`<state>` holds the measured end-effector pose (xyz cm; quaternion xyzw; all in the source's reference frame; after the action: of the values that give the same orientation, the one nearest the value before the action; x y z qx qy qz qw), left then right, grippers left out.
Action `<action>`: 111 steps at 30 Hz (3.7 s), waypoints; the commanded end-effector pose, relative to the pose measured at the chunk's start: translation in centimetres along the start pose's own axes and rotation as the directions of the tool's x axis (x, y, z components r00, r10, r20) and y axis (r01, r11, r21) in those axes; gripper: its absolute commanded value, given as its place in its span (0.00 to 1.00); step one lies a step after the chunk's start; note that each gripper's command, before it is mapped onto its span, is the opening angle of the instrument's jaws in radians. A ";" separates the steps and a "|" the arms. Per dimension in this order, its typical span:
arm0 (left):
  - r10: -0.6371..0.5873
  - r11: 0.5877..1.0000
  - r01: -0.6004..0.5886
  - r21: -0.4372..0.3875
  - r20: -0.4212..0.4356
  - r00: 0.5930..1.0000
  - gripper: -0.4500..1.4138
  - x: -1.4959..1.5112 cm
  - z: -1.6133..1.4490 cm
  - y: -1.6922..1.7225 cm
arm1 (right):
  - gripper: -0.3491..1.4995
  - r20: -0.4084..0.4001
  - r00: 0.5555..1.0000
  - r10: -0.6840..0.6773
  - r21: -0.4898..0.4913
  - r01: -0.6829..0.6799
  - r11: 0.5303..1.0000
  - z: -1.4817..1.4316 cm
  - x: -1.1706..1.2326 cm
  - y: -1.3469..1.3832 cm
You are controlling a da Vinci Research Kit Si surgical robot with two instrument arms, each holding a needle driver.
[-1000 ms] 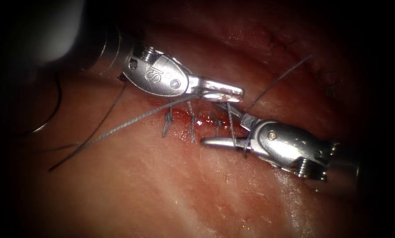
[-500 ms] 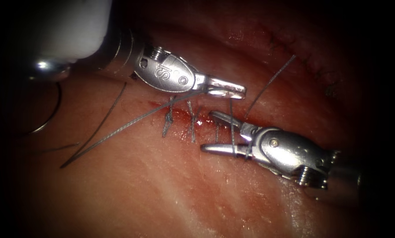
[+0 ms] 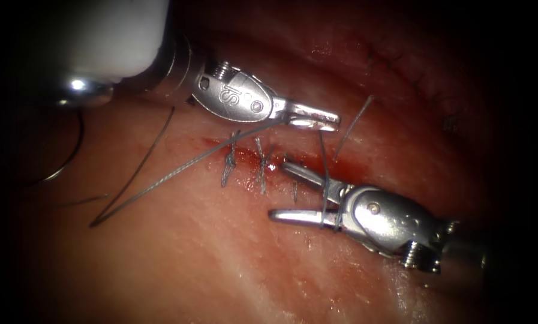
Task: Wound Closure
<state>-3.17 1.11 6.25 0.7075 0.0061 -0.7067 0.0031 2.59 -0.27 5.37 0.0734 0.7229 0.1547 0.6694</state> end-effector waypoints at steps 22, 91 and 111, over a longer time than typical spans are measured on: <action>0.000 1.000 0.000 -0.018 -0.002 1.000 0.00 -0.08 -0.11 0.71 | 0.43 -0.151 0.979 0.137 -0.296 -0.177 0.939 -0.37 -0.14 0.35; 0.001 1.000 -0.001 -0.016 0.015 1.000 0.00 0.05 0.18 0.75 | 0.00 -0.095 0.822 0.562 -0.543 -0.515 0.663 -0.63 -0.82 0.66; -0.037 0.999 0.034 0.029 0.082 0.996 0.00 -0.07 -0.20 0.00 | 0.00 -0.031 0.905 0.423 -0.543 -0.371 0.753 -0.58 -0.34 0.11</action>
<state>-2.92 1.19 6.28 0.6765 0.0078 -0.7361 -0.0184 1.96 -0.28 5.69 0.0386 0.5870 0.4823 0.6491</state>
